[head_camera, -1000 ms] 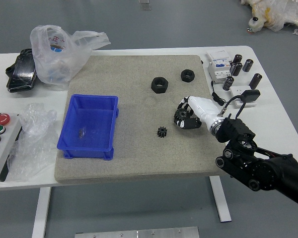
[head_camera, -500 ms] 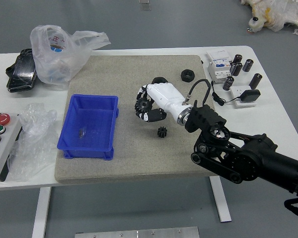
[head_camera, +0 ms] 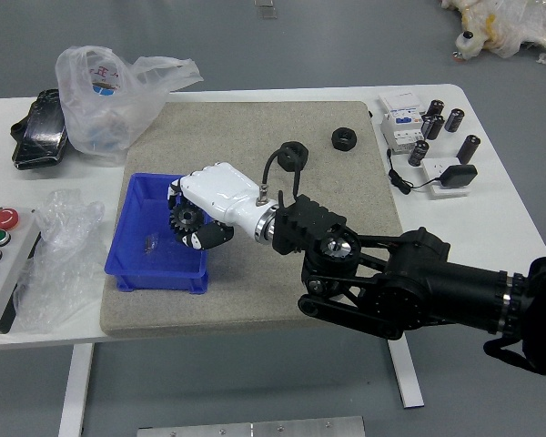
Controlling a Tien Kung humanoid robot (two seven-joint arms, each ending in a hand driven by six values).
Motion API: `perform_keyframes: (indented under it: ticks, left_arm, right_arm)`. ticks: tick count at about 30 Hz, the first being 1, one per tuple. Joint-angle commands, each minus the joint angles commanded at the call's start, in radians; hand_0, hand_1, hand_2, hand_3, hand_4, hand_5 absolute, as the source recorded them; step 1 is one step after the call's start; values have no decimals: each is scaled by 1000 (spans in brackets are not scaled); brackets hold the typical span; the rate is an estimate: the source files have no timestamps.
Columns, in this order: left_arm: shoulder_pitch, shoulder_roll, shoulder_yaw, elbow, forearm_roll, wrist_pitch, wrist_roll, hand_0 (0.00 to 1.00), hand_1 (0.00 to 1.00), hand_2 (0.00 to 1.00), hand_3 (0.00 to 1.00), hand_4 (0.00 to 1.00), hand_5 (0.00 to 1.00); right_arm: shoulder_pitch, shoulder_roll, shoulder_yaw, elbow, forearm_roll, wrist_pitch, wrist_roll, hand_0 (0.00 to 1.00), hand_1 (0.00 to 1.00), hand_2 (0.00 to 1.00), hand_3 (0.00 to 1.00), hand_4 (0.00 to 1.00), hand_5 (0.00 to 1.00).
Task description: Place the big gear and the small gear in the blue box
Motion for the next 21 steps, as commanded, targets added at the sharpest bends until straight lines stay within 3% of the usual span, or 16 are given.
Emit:
perform_keyframes:
  ticks: [5,6,10,11,21]
  left_arm:
    - [-1,2,-9,-1,11,1,6,638,642,614,724,641,276]
    - [-1,2,-10,-1,12,1,7,637,642,614,725,642,278]
    - [-3,3,-11,-1,13,1,7,637,642,614,725,642,278]
    - [-4,3,-11,-1,13,1,8,638,642,614,725,643,278]
    - [-5,5,-11,-1,14,1,7,638,642,614,725,643,277]
  right_arm:
    - [0,11,-10,-7,8,5,15,364,627,641,616,481,122]
    - [0,13,-11,-8,8,6,15,472,794,840,790,561,246]
    - [-2,15,-13,-10,5,14,9,472,794,840,790,561,246]
    - [-2,15,-13,-11,4,16,7,486,827,872,893,639,258]
    - [-24,-4,26,-1,12,13,1,487,825,871,889,673,271]
